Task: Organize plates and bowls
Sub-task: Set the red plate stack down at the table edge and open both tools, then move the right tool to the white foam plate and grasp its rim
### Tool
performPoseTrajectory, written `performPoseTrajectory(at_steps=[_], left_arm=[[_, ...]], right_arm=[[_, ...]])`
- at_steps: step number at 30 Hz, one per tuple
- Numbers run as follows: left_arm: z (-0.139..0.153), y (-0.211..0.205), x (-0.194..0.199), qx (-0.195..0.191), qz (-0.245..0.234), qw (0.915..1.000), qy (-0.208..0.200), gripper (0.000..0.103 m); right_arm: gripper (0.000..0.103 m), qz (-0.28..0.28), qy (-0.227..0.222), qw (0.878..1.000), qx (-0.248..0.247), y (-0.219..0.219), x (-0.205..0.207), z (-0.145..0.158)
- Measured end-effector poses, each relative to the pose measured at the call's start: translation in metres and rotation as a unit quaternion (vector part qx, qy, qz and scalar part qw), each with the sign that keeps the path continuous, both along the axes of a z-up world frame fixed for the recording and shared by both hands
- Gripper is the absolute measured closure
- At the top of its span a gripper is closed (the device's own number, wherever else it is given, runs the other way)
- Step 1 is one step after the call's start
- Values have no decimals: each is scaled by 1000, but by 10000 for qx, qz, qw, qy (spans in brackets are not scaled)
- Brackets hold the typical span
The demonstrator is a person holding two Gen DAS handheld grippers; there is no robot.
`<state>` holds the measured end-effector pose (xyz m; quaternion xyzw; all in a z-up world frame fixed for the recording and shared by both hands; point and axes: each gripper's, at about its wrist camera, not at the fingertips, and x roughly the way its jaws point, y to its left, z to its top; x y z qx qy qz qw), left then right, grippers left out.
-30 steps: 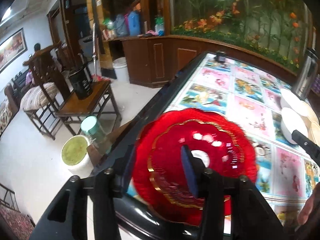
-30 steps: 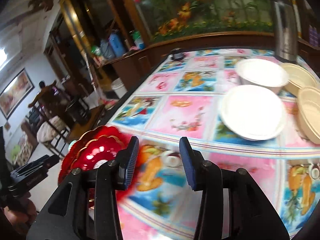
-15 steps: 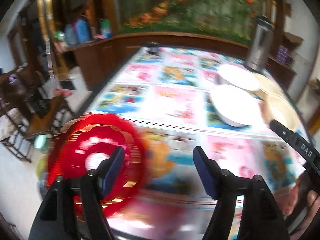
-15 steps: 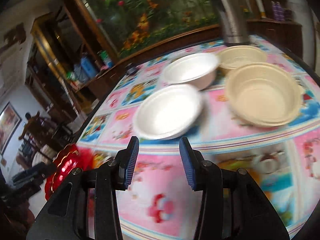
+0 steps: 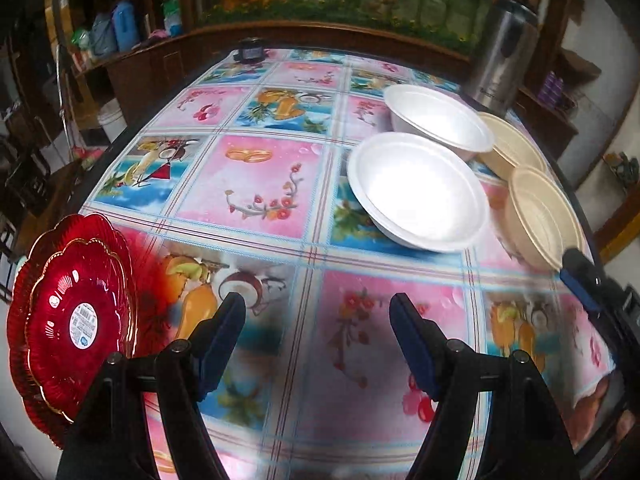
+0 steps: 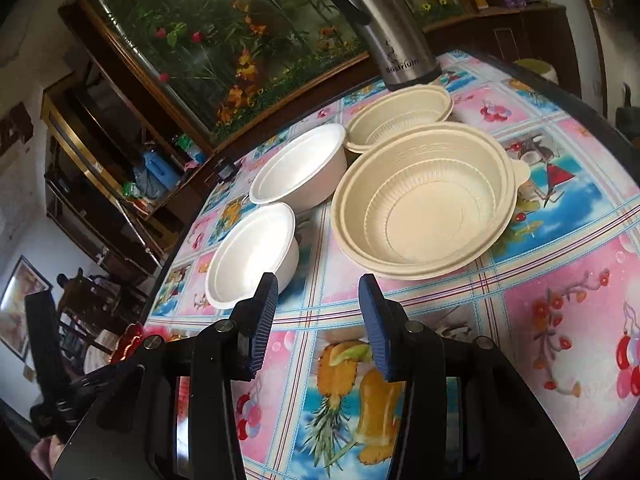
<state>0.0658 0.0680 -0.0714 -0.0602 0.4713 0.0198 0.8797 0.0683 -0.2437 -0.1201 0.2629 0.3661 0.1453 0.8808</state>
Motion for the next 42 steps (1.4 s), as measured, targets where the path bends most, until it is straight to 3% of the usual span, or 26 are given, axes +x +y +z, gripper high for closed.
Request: performPoseTrajectory(at_steps=[2, 7, 11, 19, 27, 32, 42], left_arm=[[0, 5, 7, -169, 126, 9998, 45, 28], [-2, 8, 19, -105, 228, 9997, 52, 28], [-4, 11, 28, -124, 319, 9994, 97, 28], [5, 21, 53, -39, 661, 9977, -153, 28], [-6, 15, 76, 145, 853, 9961, -147, 27], [-17, 11, 82, 174, 842, 9963, -24, 27], [-13, 8, 82, 212, 873, 9958, -175, 27]], right_arm=[[61, -2, 54, 10000, 35, -2, 3, -1], [61, -343, -71, 9992, -168, -12, 2, -2], [61, -324, -11, 9994, 132, -20, 5, -6], [61, 285, 48, 9993, 217, 25, 30, 7], [61, 272, 442, 9980, -366, 68, 76, 5], [61, 277, 609, 9972, -326, 70, 82, -10], [61, 371, 303, 9988, -134, 71, 80, -9]])
